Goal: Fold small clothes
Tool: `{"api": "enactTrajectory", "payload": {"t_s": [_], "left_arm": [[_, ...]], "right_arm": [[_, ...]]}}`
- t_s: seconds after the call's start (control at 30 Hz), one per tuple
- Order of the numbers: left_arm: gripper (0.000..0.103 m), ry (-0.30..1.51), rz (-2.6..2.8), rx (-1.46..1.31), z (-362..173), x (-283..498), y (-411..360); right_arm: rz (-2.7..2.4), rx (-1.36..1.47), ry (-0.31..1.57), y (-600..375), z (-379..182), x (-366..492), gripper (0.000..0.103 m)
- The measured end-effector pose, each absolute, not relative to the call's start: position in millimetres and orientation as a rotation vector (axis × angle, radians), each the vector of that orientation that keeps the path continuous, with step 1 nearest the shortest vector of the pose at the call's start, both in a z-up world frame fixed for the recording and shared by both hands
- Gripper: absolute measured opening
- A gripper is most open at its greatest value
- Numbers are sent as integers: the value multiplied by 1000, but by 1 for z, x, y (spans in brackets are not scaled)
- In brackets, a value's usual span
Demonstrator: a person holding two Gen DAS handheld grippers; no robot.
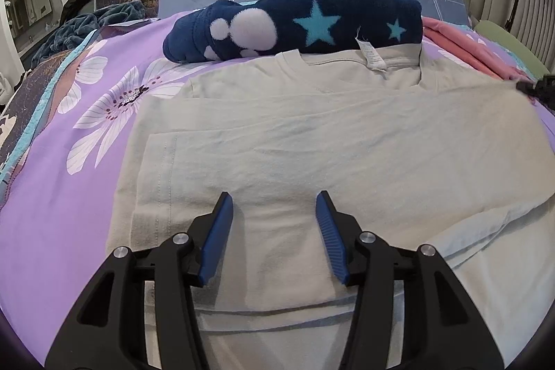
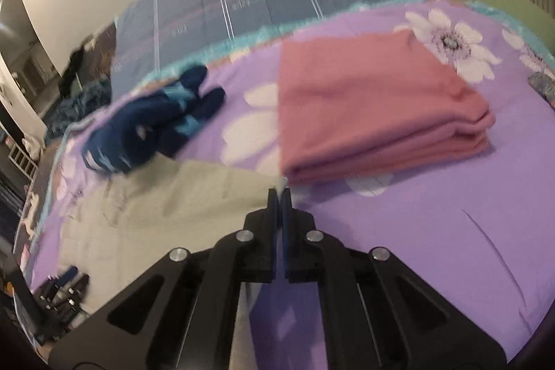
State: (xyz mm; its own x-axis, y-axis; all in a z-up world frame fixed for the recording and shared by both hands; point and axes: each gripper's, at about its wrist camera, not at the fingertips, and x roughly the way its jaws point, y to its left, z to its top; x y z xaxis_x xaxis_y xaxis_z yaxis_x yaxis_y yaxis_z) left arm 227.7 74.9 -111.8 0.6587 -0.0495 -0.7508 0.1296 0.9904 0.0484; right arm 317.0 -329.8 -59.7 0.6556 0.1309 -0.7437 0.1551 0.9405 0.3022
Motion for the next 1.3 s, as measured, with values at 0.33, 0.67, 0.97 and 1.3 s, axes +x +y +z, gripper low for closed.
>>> {"api": "enactTrajectory", "payload": {"t_s": [0.33,0.67,0.97,1.3], "left_arm": [[52,846,-103,98,-112,228,75],[53,846,-104,101,-112,228,75],[53,847,-113,86,-112,228,76],[61,805,-183,-40,-91,143,138]], "right_arm": [[138,405,784,-317,-46,274,5],[-141,12,859,-287,-91,220,9],[4,27,866,-262,-92,184,16],[-5,112,797,-294,-74,140,38]]}}
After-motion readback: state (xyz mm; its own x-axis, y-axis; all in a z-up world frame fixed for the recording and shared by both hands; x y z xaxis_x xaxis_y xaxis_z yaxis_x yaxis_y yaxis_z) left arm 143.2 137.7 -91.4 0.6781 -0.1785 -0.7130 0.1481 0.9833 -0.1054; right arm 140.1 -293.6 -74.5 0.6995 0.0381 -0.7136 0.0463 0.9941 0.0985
